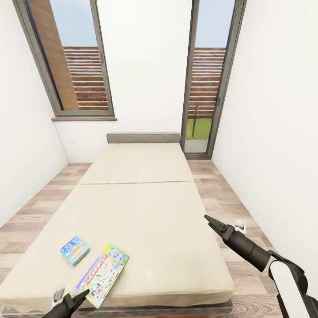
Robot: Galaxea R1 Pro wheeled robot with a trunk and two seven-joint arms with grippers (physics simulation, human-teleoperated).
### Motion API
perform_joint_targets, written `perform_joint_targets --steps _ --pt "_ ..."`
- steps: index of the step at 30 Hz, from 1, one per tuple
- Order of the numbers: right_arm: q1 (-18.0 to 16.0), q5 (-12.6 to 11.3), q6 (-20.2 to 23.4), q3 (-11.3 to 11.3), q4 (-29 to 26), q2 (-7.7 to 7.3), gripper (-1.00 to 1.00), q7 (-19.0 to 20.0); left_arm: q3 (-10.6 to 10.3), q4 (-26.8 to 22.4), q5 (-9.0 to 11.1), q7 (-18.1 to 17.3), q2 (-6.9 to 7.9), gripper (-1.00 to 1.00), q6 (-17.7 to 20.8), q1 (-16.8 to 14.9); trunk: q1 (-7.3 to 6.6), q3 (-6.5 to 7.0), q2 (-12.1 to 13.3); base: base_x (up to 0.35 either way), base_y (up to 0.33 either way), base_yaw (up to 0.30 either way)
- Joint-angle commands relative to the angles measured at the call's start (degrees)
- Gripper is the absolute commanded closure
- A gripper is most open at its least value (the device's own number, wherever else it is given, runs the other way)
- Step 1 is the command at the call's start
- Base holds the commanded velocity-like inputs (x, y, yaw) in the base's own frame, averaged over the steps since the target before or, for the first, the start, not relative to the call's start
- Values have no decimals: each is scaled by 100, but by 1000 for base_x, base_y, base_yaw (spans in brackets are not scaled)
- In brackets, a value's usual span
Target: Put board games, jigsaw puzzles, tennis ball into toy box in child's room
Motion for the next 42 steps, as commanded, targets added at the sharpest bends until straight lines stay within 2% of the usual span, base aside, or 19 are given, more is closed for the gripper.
perform_joint_targets --steps 1,3,4,6,9,12,13,15,18,20,23,24,25,28,31,33,38,42 --pt "-4 -2 36 -13 0 1 -100 14 -145 -31 24 -110 18 100 203 -8 -23 13 39 0 0 0" --pt "-4 -2 38 -17 0 -1 -100 14 -295 -129 24 -157 56 100 434 -16 -67 49 119 0 0 0" --pt "-4 -2 37 -18 0 0 -100 14 -413 -314 24 -182 96 100 679 -22 -89 67 159 0 0 0" --pt "-4 -2 36 -15 0 1 -100 14 -520 -721 24 -198 150 100 1038 -31 -133 103 240 0 0 0" --pt "-4 -2 36 -14 0 1 -100 14 -587 -1764 24 -205 420 100 2067 -36 -199 157 360 0 0 0" --pt "-4 -1 36 -14 0 1 -100 14 -595 -2739 29 -210 720 100 2917 -43 -265 211 480 0 0 0" --pt "-4 2 36 -14 0 1 -100 14 -596 -3199 33 -209 845 100 3253 -45 -287 229 520 0 0 0" --pt "-4 5 36 -14 0 1 -100 8 -591 -3673 40 -211 978 100 3551 -46 -331 265 601 0 0 0" --pt "-4 11 -2 5 4 1 -100 -35 -558 -4038 78 -238 1188 100 3717 -54 -353 283 641 0 0 0" --pt "-4 8 -87 34 7 1 -100 -121 -550 -4121 92 -405 1343 100 3752 -60 -396 318 721 0 0 0" --pt "-4 7 -160 163 1 1 -100 -322 -547 -4164 83 -961 1520 100 3770 -70 -462 372 841 0 0 0" --pt "-4 7 -173 289 -3 1 -100 -389 -562 -4171 68 -1251 1608 100 3774 -71 -484 390 881 0 0 0" --pt "-4 7 -177 391 -8 1 -100 -413 -575 -4174 62 -1397 1641 100 3775 -72 -506 408 921 0 0 0" --pt "-8 15 -187 715 -20 -7 -100 -448 -587 -4178 59 -1602 1690 100 3776 -73 -572 462 1042 0 0 0" --pt "-6 22 -191 873 -28 -22 -100 -458 -587 -4179 59 -1659 1708 100 3777 -79 -638 516 1162 0 0 0" --pt "-5 44 -221 913 -27 -22 -100 -459 -594 -4179 65 -1673 1704 100 3777 -81 -682 552 1242 0 0 0" --pt "-4 501 -484 943 -27 -13 -100 -437 -606 -4191 60 -1682 1673 100 3777 -82 -792 642 1443 0 0 0" --pt "-4 636 -536 951 -31 -13 -100 -413 -617 -4179 62 -1681 1668 100 3777 -82 -880 713 1603 0 0 0"
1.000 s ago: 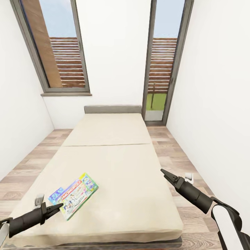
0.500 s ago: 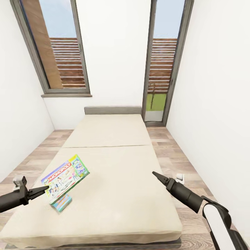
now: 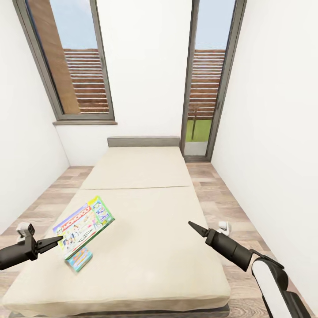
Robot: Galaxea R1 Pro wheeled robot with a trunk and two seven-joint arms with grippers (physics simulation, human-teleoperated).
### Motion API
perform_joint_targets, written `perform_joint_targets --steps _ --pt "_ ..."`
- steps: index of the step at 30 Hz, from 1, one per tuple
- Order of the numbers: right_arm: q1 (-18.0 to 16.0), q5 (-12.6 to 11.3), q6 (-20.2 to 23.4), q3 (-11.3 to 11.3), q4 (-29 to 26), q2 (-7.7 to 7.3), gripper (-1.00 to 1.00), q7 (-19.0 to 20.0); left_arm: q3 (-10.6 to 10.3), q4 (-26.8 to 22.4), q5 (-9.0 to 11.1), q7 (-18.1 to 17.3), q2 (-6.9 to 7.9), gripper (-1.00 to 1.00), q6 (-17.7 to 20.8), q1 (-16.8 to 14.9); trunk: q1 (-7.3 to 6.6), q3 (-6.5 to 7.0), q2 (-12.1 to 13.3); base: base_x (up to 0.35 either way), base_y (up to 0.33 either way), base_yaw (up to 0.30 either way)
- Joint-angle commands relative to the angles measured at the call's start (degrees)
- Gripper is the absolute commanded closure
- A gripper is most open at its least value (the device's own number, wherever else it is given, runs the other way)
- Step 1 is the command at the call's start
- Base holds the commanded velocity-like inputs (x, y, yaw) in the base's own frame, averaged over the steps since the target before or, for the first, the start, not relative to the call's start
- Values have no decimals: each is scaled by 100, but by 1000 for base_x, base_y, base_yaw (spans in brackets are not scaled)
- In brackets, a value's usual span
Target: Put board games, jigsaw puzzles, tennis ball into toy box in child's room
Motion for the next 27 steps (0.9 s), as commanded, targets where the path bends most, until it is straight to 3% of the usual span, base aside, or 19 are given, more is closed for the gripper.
perform_joint_targets --steps 1,7,9,13,20,27 --pt "-4 -4 34 -20 -3 0 -100 9 -9 3 6 -11 -14 100 56 -3 -23 13 38 0 0 0" --pt "-4 14 18 12 11 31 -100 -58 -463 -9 14 -18 -132 100 42 -3 -155 121 279 0 0 0" --pt "-4 21 20 204 -22 101 -100 -111 -550 -129 27 -160 -127 100 51 -3 -198 156 359 0 0 0" --pt "-29 23 27 346 36 142 -100 -158 -587 -216 3 -333 -133 100 55 -3 -286 228 520 0 0 0" --pt "-39 28 10 326 39 105 -100 -163 -732 -302 8 -374 -146 100 56 -8 -440 354 800 0 0 0" --pt "-47 27 3 363 27 147 -100 -164 -724 -307 25 -384 -118 100 55 -7 -594 480 1081 0 0 16"
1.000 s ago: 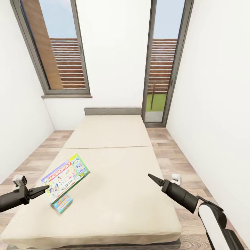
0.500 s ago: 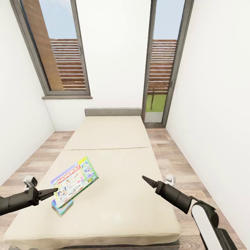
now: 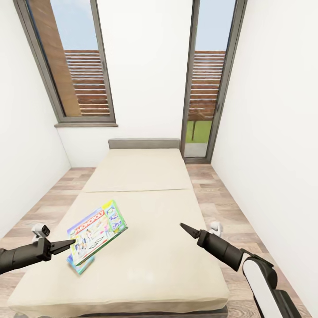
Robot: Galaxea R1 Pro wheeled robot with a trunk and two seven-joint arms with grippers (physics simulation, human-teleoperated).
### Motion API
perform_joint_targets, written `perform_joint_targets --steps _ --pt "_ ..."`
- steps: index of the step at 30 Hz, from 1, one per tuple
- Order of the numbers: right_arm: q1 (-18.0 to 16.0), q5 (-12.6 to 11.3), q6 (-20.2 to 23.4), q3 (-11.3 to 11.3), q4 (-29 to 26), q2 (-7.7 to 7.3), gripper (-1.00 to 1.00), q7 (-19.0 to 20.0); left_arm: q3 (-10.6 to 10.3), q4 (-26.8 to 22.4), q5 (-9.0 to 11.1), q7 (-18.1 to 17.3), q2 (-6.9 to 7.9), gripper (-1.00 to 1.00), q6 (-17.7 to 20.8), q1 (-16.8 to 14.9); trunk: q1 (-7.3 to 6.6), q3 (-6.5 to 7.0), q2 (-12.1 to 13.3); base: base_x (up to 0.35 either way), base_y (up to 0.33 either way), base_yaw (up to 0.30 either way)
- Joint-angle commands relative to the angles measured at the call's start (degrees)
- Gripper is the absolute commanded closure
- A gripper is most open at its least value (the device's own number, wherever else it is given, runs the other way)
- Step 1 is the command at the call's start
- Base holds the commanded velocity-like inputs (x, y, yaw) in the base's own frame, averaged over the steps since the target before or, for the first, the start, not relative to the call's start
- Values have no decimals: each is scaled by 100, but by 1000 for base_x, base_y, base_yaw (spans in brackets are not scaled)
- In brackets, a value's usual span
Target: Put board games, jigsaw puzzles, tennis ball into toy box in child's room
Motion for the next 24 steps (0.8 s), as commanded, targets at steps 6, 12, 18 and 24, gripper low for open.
perform_joint_targets --steps 6,12,18,24 --pt "-1 -11 35 -19 0 0 -100 13 4 -1 17 -21 12 100 59 -2 -132 104 238 0 0 174" --pt "-2 -11 28 -8 0 3 -100 14 7 2 17 -21 11 100 60 0 -264 223 479 0 0 271" --pt "2 -11 -39 -5 0 0 -100 14 8 5 -2 -15 14 100 60 1 -396 343 719 0 0 282" --pt "4 -11 -317 25 0 -2 -100 33 12 8 -6 -14 14 100 60 -1 -528 454 960 0 0 284"
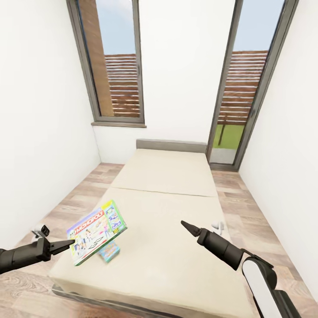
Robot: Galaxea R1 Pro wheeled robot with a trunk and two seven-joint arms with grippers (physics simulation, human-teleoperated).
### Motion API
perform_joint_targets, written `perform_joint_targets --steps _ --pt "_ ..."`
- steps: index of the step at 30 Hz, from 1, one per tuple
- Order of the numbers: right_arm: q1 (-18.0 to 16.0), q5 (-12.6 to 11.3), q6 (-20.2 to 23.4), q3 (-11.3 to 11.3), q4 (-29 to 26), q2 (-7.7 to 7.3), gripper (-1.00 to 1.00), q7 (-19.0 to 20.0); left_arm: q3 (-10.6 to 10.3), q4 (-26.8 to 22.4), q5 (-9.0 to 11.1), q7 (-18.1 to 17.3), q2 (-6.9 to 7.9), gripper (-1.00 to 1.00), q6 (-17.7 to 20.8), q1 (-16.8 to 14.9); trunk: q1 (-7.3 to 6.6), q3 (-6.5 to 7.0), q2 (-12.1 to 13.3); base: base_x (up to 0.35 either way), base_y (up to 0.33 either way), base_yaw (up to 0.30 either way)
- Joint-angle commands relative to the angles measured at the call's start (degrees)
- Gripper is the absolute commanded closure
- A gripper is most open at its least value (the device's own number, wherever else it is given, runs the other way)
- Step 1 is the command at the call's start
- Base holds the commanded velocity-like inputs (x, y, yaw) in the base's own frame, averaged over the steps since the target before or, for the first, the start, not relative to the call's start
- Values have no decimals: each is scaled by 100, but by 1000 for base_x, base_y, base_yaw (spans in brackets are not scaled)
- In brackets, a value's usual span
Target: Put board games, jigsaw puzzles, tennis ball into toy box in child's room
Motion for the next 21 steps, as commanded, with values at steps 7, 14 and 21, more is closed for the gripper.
perform_joint_targets --steps 7,14,21 --pt "5 -27 7 7 -4 0 -100 -2 8 0 11 -13 16 100 62 -6 -154 120 277 0 0 286" --pt "4 -23 -5 14 4 0 -100 -11 41 9 -2 -13 18 100 57 -5 -308 245 558 0 0 287" --pt "0 -18 -11 16 9 7 -100 -18 42 15 -13 -7 22 100 54 -10 -461 373 839 0 0 286"
